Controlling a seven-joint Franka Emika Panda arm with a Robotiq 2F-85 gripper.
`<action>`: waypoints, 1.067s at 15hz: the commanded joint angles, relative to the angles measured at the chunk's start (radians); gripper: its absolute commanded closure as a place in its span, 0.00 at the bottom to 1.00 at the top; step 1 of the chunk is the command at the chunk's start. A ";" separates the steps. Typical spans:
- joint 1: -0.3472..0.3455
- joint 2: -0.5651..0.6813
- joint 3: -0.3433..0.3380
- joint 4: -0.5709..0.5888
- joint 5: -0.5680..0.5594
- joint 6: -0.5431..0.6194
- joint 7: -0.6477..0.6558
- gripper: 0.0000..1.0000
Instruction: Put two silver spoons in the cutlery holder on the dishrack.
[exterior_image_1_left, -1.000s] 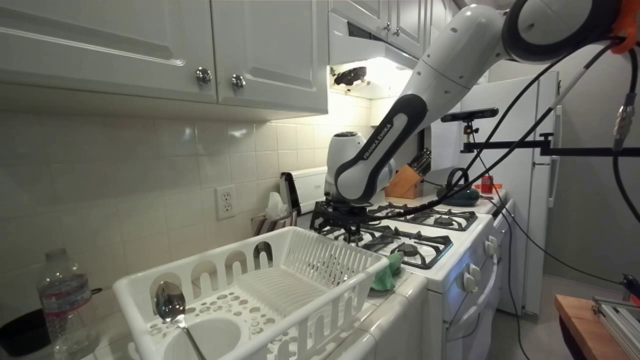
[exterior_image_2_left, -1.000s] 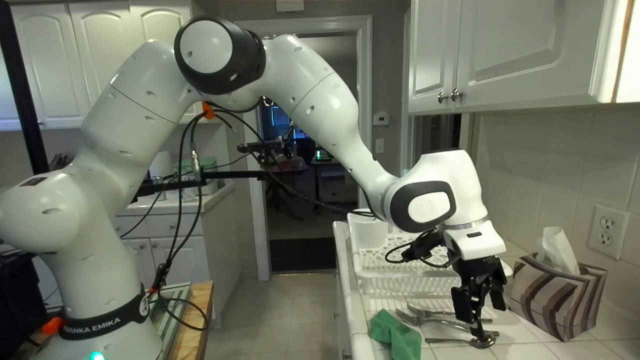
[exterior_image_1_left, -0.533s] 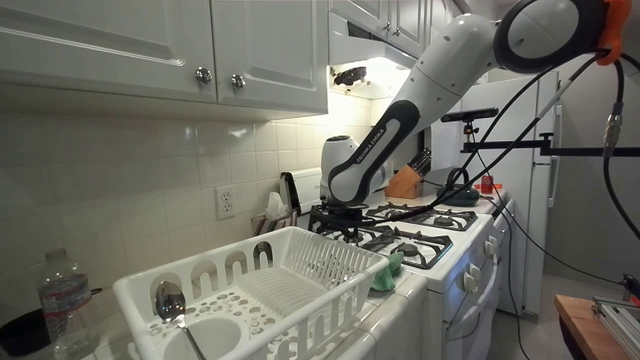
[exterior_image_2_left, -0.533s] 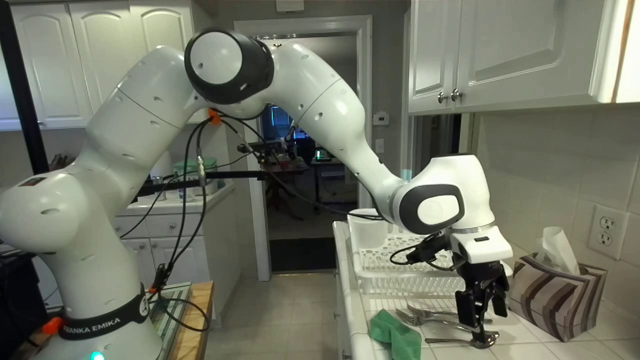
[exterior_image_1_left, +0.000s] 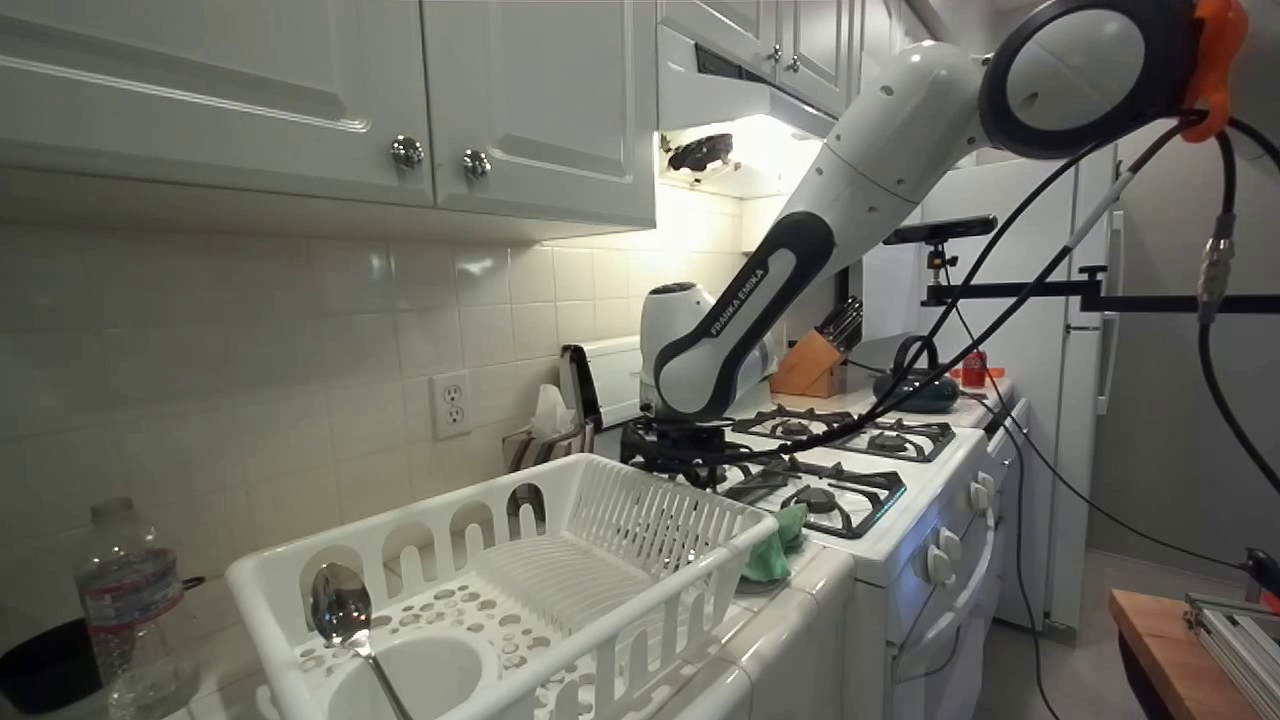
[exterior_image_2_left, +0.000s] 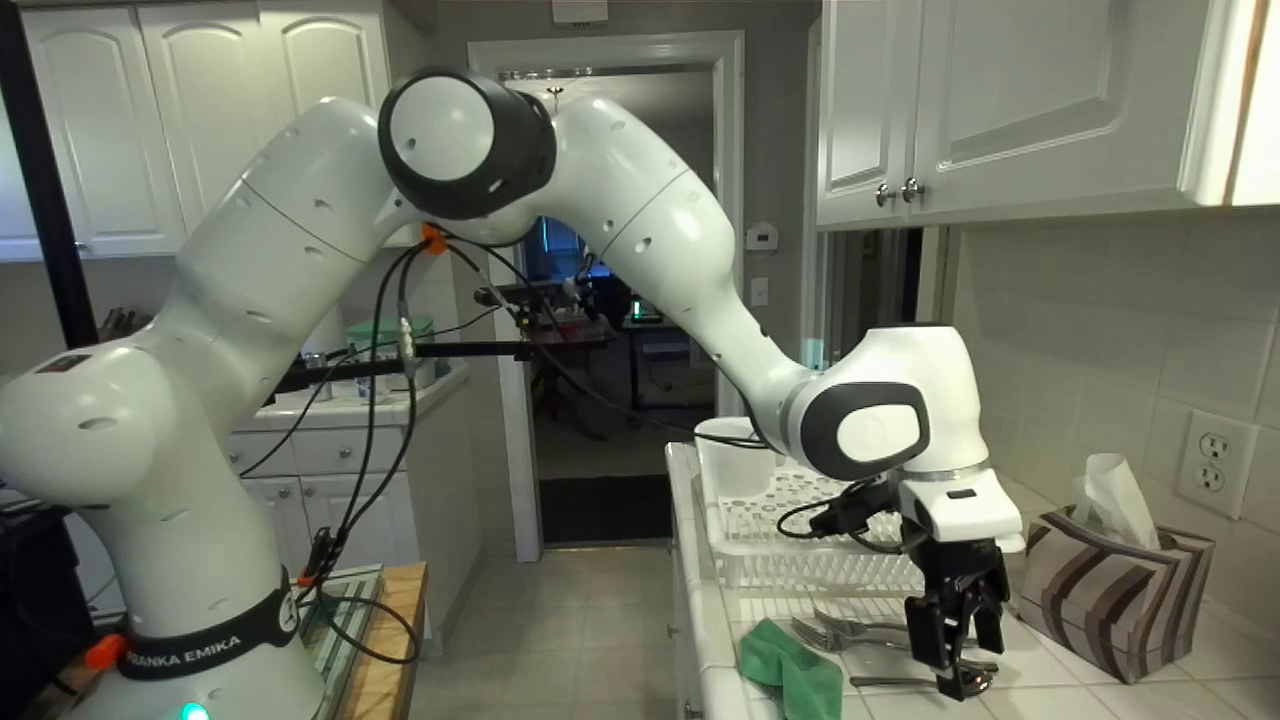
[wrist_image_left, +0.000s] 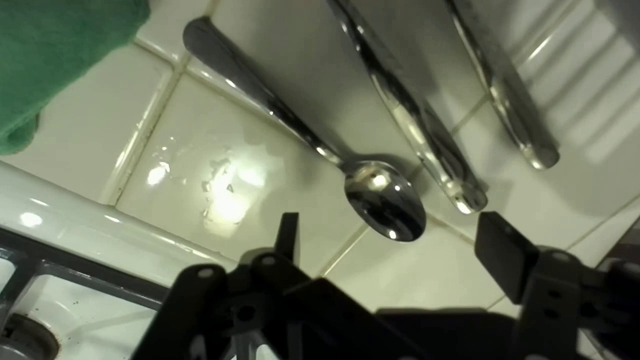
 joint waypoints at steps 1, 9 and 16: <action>-0.013 0.023 0.004 0.039 0.030 -0.025 -0.019 0.41; -0.015 0.039 0.009 0.053 0.030 -0.030 -0.025 0.34; -0.012 0.049 0.007 0.074 0.027 -0.042 -0.024 0.83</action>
